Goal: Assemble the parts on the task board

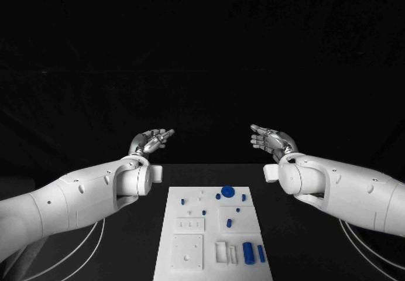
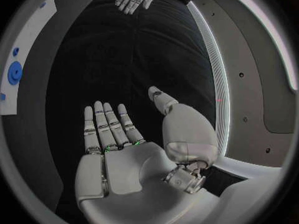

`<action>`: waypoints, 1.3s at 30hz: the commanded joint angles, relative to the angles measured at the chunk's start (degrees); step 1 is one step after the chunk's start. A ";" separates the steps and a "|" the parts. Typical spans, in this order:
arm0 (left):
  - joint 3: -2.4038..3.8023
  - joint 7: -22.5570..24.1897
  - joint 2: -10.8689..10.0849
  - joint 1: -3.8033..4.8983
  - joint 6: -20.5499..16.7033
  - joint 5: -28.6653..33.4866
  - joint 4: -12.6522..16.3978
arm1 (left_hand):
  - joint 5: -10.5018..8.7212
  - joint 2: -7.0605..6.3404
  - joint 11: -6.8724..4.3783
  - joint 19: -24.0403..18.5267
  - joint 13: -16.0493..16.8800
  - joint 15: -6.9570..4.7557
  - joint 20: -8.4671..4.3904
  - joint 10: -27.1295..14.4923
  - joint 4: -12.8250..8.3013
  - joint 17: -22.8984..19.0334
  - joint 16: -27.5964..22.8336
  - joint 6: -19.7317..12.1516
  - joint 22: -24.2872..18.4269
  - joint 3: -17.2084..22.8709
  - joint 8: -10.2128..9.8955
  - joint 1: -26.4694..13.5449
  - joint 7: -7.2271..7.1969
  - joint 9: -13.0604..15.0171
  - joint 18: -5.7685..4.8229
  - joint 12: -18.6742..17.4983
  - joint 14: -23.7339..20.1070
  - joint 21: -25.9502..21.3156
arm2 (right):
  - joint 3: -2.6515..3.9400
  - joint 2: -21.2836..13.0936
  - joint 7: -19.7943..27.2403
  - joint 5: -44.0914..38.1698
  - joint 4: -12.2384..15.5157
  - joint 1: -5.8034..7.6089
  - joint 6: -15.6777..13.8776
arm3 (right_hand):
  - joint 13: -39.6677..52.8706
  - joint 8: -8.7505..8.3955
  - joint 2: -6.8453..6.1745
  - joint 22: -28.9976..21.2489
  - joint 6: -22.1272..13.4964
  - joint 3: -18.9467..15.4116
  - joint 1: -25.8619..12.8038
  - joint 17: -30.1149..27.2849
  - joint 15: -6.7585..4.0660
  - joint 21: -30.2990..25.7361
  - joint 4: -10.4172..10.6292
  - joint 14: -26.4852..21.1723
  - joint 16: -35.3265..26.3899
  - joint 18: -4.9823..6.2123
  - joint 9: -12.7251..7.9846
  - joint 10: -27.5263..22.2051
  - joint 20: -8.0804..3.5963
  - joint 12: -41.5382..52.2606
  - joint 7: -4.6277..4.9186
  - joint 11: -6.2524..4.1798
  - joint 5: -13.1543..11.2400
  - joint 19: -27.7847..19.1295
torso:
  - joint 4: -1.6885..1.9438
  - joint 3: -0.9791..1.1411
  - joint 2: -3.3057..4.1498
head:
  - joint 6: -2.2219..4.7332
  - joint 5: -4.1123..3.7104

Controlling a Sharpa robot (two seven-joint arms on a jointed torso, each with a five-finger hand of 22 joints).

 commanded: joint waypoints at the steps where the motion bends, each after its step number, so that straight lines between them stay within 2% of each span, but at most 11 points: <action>1: -0.73 -5.35 1.45 1.40 7.86 0.72 -3.95 | 0.46 -0.13 0.25 1.32 0.21 0.19 0.06 1.66 -0.05 1.00 0.90 1.19 2.37 0.80 0.83 2.16 0.31 0.90 -0.45 0.38 1.61 0.78 | -0.58 1.01 -9.10 -2.13 -3.74 1.48 13.68 | 0.24 1.36 0.04 2.71 2.12 1.16 2.31 0.92 0.50 0.50 -0.72 1.94 1.33 1.35 0.86 2.69 0.28 0.57 4.00 0.51 0.31 1.20 | 0.00 -0.01 -0.01 | 0.00 0.00; 6: -1.57 -7.06 2.80 2.76 10.06 0.90 -7.67 | 0.45 0.32 0.38 2.07 0.24 0.17 -0.35 2.03 -0.16 1.24 1.38 1.44 2.31 0.35 0.98 2.39 0.54 1.00 -0.45 0.44 2.36 1.20 | -1.29 2.05 -12.66 -2.63 -7.65 3.15 18.56 | 0.38 2.37 0.03 2.94 3.91 1.55 3.29 1.33 0.76 0.62 -1.63 3.32 2.20 1.82 1.04 4.97 0.26 1.02 3.89 0.53 0.65 2.21 | 0.00 -0.01 -0.01 | 0.00 0.00; 11: -1.72 -7.36 3.04 3.00 10.45 0.93 -8.33 | 0.45 1.62 1.13 4.37 0.34 0.77 -1.44 3.20 -0.85 1.55 2.35 2.63 2.21 -0.65 1.46 2.79 1.43 1.18 -0.28 0.69 4.18 2.18 | -1.52 2.38 -13.80 -2.80 -8.91 3.69 20.13 | 0.55 3.67 -0.35 2.62 6.73 2.57 5.01 1.96 0.61 0.82 -3.14 6.42 3.82 3.11 1.24 8.64 0.22 1.83 3.80 0.47 0.99 5.07 | 0.00 -0.01 -0.01 | 0.00 0.00; 12: -2.72 -7.08 2.40 2.98 10.98 -2.41 -8.17 | 0.48 1.99 1.44 5.12 0.50 0.95 -1.75 4.05 -0.92 1.67 2.74 3.34 2.19 -0.89 1.78 2.70 1.80 1.29 -0.15 1.05 4.98 2.47 | -2.28 3.83 -9.12 -21.13 -12.66 3.31 18.19 | 0.57 3.96 -0.43 2.41 7.52 2.87 5.55 2.09 0.63 0.74 -3.73 7.34 4.23 3.41 1.24 9.76 0.27 2.05 3.83 0.49 1.10 5.70 | 0.01 -0.04 0.00 | -0.50 0.68; 18: -2.85 -6.33 2.08 2.97 10.72 -2.45 -7.57 | 0.55 3.83 2.32 11.93 1.75 0.41 -3.43 12.00 -3.47 2.46 5.93 8.11 1.90 -1.93 3.32 3.90 3.42 1.49 1.71 4.34 12.24 4.78 | -2.28 4.60 -8.24 -29.28 -14.16 2.72 16.15 | 0.56 5.52 -1.00 0.76 12.65 5.35 8.28 2.62 -0.29 0.52 -6.89 12.69 6.22 5.42 1.09 16.15 0.72 3.08 3.32 -1.09 1.88 9.80 | -0.05 -0.10 -0.02 | -0.55 0.88; 20: -2.86 -5.89 1.84 2.97 10.76 -2.45 -7.11 | 0.71 4.38 2.00 16.29 2.78 -0.38 -4.13 17.13 -4.83 3.44 8.53 11.70 2.10 -2.24 4.50 4.48 4.11 1.71 3.18 6.56 17.57 6.77 | -2.27 4.86 -8.38 -31.95 -14.65 2.51 15.80 | 0.60 6.03 -1.14 0.23 14.47 6.24 8.96 2.80 -0.80 0.57 -7.70 14.42 6.80 6.07 1.06 18.24 0.85 3.44 3.00 -1.77 1.81 11.05 | -0.03 -0.11 -0.09 | -0.60 0.92; 23: -2.86 -5.53 1.18 2.97 10.79 -2.45 -5.97 | 0.55 5.44 1.55 20.66 2.72 -2.02 -5.33 18.62 -7.17 4.51 10.88 13.19 2.29 -2.36 3.95 5.46 3.61 1.05 4.27 6.20 22.95 8.90 | -2.27 5.36 -8.40 -38.40 -15.34 2.20 14.81 | 1.06 7.00 -1.37 -0.20 17.34 8.16 10.53 3.40 -1.97 1.25 -8.89 17.53 8.08 7.24 1.31 21.89 0.98 4.52 2.46 -3.14 2.27 13.89 | -0.02 -0.10 -0.06 | -0.56 0.99; 29: -2.85 -5.44 -0.67 2.98 11.79 -2.45 -2.58 | 0.57 7.04 0.18 25.16 3.87 -4.65 -7.67 23.71 -10.99 6.66 13.40 17.25 2.31 -2.06 3.94 6.42 2.59 0.78 4.26 6.92 28.41 12.60 | -2.26 5.68 -8.91 -49.83 -15.16 1.79 13.62 | 2.54 8.46 -1.76 -1.49 21.96 11.16 11.82 5.64 -4.94 2.92 -10.63 23.92 10.74 9.70 2.62 27.75 1.20 5.79 0.66 -5.45 2.14 20.94 | -0.14 -0.10 0.16 | -0.49 1.02; 31: -2.85 -5.37 -1.69 2.98 12.23 -2.54 -0.76 | 0.58 7.47 -0.75 27.37 5.02 -6.25 -8.96 26.59 -12.12 8.36 15.94 18.25 2.40 -2.15 3.61 6.41 2.33 0.68 4.33 7.77 31.02 15.19 | -2.26 5.99 -8.89 -53.60 -15.24 1.76 13.12 | 2.90 8.30 -2.00 -1.89 22.55 12.07 12.00 7.31 -6.83 4.66 -11.10 27.77 12.51 9.70 3.07 28.74 -0.14 5.39 0.45 -5.79 1.93 25.80 | -0.15 -0.04 0.42 | -0.47 0.94; 37: -2.77 -5.09 -4.13 3.03 13.14 -2.55 3.97 | 0.64 7.73 -1.67 27.75 6.54 -7.00 -10.10 28.74 -13.29 9.94 17.95 19.22 2.35 -2.04 3.08 6.03 2.09 0.61 3.80 8.06 31.55 17.42 | -2.25 6.23 -8.86 -61.82 -15.02 1.42 12.16 | 3.27 7.35 -2.66 -1.94 22.88 12.58 12.88 12.42 -11.81 10.27 -11.60 39.96 18.44 9.70 3.67 29.86 -5.14 3.87 0.48 -6.41 2.02 40.20 | 0.15 0.11 1.47 | -0.34 0.60; 39: -2.70 -4.99 -4.96 3.04 13.45 -2.48 5.60 | 0.64 7.70 -1.53 27.61 6.70 -7.02 -10.27 28.47 -13.48 10.14 18.15 19.33 2.33 -1.98 2.92 5.86 2.09 0.59 3.65 7.70 31.40 17.73 | -2.25 6.15 -8.91 -64.25 -14.79 1.27 11.93 | 3.36 7.10 -2.94 -1.46 23.15 12.09 13.20 14.25 -12.40 12.16 -11.74 43.02 21.17 9.70 3.77 30.19 -6.89 3.50 0.40 -6.98 2.13 44.42 | 0.32 0.14 1.92 | -0.40 0.41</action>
